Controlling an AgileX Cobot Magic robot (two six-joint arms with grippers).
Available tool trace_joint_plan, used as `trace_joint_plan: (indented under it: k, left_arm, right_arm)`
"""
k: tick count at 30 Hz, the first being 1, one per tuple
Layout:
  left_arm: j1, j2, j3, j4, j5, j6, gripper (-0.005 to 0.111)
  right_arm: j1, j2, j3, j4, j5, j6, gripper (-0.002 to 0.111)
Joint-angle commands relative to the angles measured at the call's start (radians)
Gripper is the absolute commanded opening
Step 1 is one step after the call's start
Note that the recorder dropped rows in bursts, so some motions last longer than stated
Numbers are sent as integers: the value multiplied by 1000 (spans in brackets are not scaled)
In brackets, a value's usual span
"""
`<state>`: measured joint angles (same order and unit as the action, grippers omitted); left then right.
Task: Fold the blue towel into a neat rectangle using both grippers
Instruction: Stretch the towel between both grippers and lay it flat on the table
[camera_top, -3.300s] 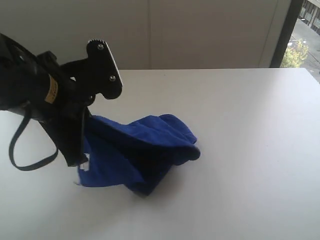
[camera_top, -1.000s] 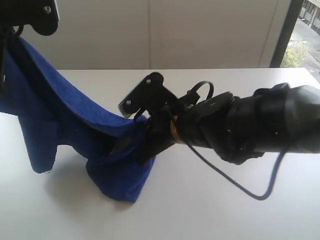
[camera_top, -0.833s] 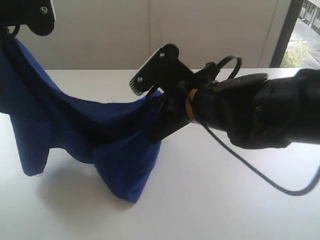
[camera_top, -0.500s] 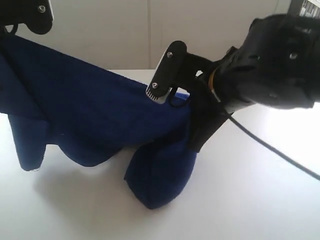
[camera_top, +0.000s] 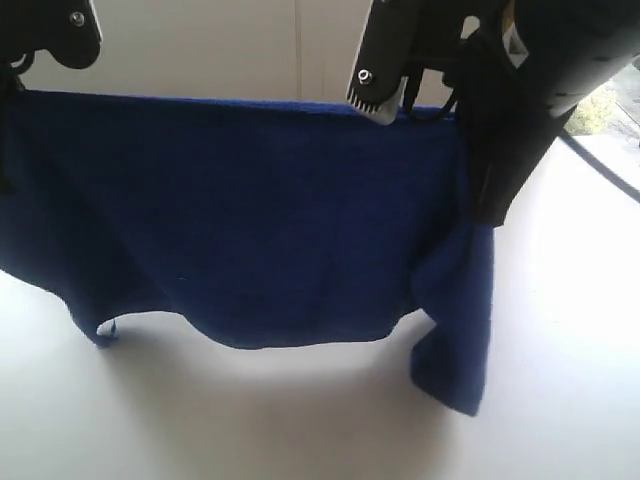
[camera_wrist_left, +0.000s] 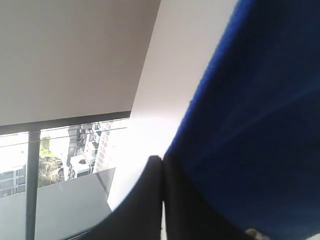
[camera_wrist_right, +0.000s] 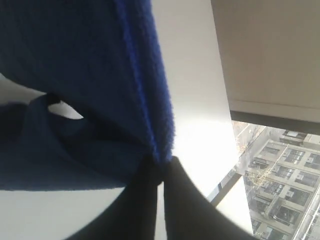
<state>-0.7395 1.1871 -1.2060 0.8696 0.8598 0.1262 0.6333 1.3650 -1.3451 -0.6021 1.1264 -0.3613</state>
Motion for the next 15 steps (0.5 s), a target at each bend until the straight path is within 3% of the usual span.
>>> trace_joint_plan:
  k: [1,11,15]
  left_arm:
    - [7,-52,0,16,106,9,0]
    - [7,-197,0,-250,350,250,0]
    - [7,-253,0,-353,361,337,0]
  right_arm:
    - [-5,-60,-6,-35,95,-18,0]
    - [-5,-191,20,164,95,-18,0]
    - [-5,-233,70,190,95,-18,0]
